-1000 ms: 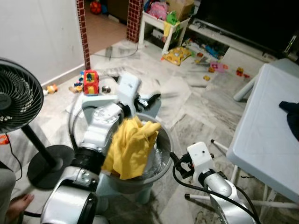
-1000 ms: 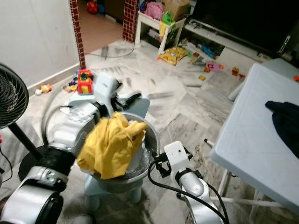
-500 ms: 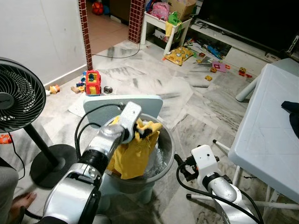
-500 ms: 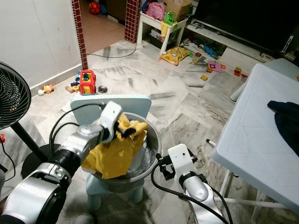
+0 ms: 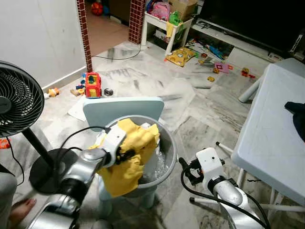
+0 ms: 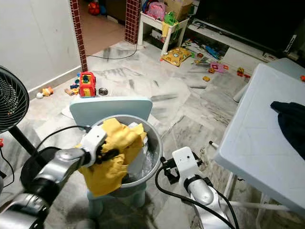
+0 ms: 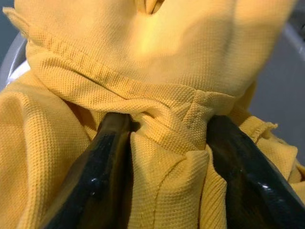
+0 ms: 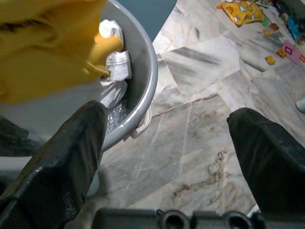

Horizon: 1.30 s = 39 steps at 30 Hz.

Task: Hang hanger

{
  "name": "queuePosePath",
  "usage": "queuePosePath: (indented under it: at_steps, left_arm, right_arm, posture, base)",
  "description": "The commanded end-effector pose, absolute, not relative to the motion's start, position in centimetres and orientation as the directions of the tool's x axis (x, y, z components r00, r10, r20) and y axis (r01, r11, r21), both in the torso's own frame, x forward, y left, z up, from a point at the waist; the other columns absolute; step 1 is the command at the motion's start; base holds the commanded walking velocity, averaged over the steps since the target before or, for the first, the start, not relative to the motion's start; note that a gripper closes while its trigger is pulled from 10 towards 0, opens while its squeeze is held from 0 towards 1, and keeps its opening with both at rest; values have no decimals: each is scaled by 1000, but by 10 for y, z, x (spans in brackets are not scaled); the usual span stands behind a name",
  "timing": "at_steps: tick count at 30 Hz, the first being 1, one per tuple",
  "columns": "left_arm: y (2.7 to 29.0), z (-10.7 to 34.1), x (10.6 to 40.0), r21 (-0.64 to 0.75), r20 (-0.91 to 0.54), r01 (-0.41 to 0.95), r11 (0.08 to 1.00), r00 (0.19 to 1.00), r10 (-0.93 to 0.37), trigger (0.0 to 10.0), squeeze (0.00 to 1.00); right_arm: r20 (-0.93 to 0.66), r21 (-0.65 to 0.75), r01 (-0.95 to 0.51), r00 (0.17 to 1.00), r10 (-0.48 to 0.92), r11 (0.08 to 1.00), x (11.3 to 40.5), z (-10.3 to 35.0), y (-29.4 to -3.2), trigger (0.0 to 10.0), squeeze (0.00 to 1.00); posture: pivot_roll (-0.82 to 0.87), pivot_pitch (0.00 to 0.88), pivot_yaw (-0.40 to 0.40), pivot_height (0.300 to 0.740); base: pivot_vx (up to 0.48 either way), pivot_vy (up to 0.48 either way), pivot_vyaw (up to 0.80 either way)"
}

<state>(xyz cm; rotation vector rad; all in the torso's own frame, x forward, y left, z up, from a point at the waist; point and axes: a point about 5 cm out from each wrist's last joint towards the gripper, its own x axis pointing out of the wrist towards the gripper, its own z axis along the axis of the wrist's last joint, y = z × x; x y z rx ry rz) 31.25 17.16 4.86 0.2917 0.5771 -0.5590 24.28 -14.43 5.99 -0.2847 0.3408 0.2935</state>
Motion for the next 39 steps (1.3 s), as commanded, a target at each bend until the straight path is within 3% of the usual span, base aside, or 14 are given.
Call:
queuePosePath:
  at_steps: [1, 5, 10, 11, 12, 13, 14, 15, 20, 31, 39]
  left_arm:
    - [182, 42, 303, 110, -629, 566, 817, 676, -383, 0, 0]
    - [201, 49, 289, 170, -610, 524, 835, 721, -329, 0, 0]
    - [204, 56, 288, 261, -563, 489, 833, 778, -280, 0, 0]
    - [203, 59, 290, 294, -537, 479, 827, 799, -271, 4275, 0]
    - [200, 63, 292, 324, -505, 460, 827, 823, -260, 9216, 0]
    - [198, 65, 293, 322, -487, 441, 838, 836, -252, 10000, 0]
    - [194, 69, 294, 327, -468, 441, 836, 844, -262, 10000, 302]
    - [188, 74, 296, 348, -438, 449, 823, 854, -281, 10000, 1000]
    - [173, 84, 300, 366, -373, 479, 798, 861, -346, 10000, 1000]
    - [176, 110, 323, 389, -310, 461, 797, 881, -358, 10000, 1000]
    - [148, 141, 353, 271, -271, 470, 840, 875, -402, 10000, 1000]
  right_arm:
    - [-371, -229, -305, 905, 207, 924, 241, 60, -153, 10000, 0]
    - [-375, -223, -315, 901, 218, 922, 241, 59, -150, 10000, 0]
    - [-374, -223, -320, 900, 223, 921, 243, 60, -149, 10000, 0]
    - [-373, -224, -321, 901, 223, 920, 244, 60, -150, 10000, 0]
    - [-372, -225, -321, 901, 223, 920, 244, 61, -150, 10000, 0]
    - [-372, -227, -321, 901, 223, 920, 244, 61, -150, 10000, 0]
    - [-372, -227, -321, 901, 223, 920, 244, 61, -150, 10000, 0]
    - [-372, -228, -320, 901, 222, 920, 244, 61, -150, 10000, 0]
    - [-375, -228, -319, 901, 219, 920, 243, 60, -151, 10000, 0]
    - [-370, -228, -310, 904, 212, 923, 244, 60, -151, 10000, 0]
    - [-366, -226, -317, 904, 222, 921, 247, 61, -148, 10000, 0]
  posture:
    - [121, 109, -152, 740]
    - [133, 117, -161, 740]
    - [134, 117, -164, 740]
    - [133, 117, -165, 740]
    - [130, 115, -165, 740]
    - [129, 115, -165, 740]
    - [129, 115, -166, 740]
    - [128, 116, -164, 740]
    - [124, 113, -162, 740]
    - [126, 107, -158, 740]
    - [132, 103, -160, 740]
  base:
    - [0, 0, 0]
    - [0, 0, 0]
    - [0, 0, 0]
    - [0, 0, 0]
    - [0, 0, 0]
    - [0, 0, 0]
    - [0, 0, 0]
    - [0, 0, 0]
    - [0, 0, 0]
    - [0, 0, 0]
    - [0, 0, 0]
